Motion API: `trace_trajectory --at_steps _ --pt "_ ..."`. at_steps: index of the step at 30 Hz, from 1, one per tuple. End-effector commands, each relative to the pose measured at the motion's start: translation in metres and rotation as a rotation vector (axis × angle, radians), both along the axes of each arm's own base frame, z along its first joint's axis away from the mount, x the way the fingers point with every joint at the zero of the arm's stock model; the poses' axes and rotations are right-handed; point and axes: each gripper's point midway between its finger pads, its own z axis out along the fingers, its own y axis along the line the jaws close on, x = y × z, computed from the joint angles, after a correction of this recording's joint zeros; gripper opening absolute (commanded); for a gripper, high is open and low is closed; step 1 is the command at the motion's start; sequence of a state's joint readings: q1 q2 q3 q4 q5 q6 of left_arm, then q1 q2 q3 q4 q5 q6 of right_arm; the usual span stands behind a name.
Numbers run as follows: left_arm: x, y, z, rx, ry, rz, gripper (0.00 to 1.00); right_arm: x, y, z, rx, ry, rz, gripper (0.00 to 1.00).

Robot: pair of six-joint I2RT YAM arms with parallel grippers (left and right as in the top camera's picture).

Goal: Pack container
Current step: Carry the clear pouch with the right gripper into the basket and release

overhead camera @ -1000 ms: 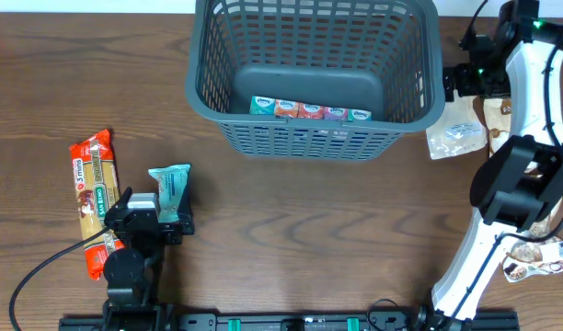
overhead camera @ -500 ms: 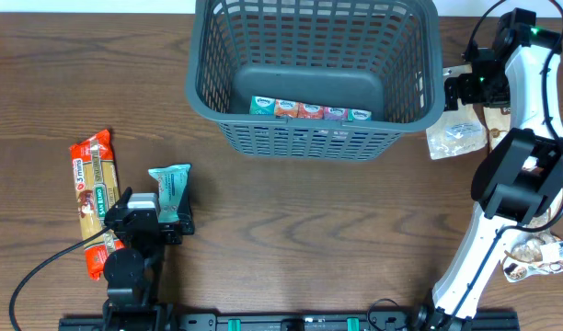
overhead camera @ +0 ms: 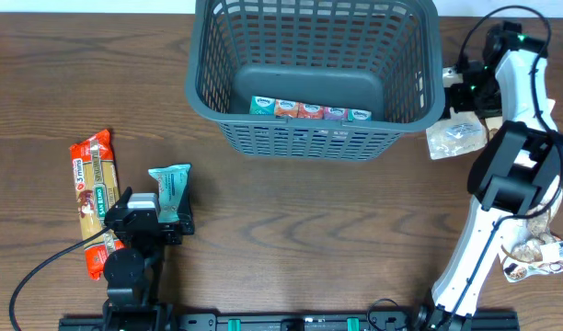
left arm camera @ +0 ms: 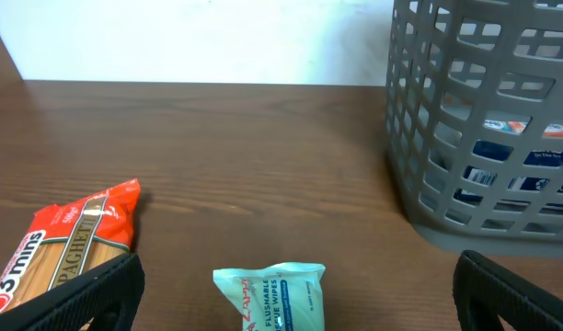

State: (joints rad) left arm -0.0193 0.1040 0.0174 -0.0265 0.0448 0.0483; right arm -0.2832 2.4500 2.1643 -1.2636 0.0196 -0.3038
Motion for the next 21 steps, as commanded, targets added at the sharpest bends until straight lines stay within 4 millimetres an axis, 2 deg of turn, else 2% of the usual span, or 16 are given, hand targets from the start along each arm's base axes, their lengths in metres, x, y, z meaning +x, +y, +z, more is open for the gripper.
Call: trace_trajectory --at_steps 1,7,8,11,12,16,18,21 --pt "-0.003 0.005 -0.017 0.000 0.060 0.031 0.99 -0.006 -0.001 -0.019 0.008 0.045 0.014 0.99" --pt "-0.003 0.005 -0.017 0.000 0.060 0.031 0.99 -0.009 0.001 -0.031 0.022 0.068 0.016 0.99" --pt "-0.003 0.005 -0.017 0.000 0.060 0.031 0.99 -0.009 0.001 -0.031 0.022 0.067 0.016 0.96" --pt "-0.003 0.005 -0.017 0.000 0.060 0.031 0.99 -0.008 0.001 -0.031 0.022 0.066 0.016 0.68" --pt "-0.003 0.005 -0.017 0.000 0.060 0.031 0.99 -0.008 0.001 -0.031 0.022 0.067 0.016 0.62" --pt "-0.003 0.005 -0.017 0.000 0.060 0.031 0.99 -0.007 0.009 -0.031 0.070 0.057 0.039 0.22" --pt "-0.003 0.005 -0.017 0.000 0.060 0.031 0.99 -0.006 0.015 -0.030 0.104 0.050 0.041 0.11" --pt "-0.003 0.005 -0.017 0.000 0.059 0.031 0.99 -0.005 0.023 -0.029 0.145 0.041 0.039 0.04"
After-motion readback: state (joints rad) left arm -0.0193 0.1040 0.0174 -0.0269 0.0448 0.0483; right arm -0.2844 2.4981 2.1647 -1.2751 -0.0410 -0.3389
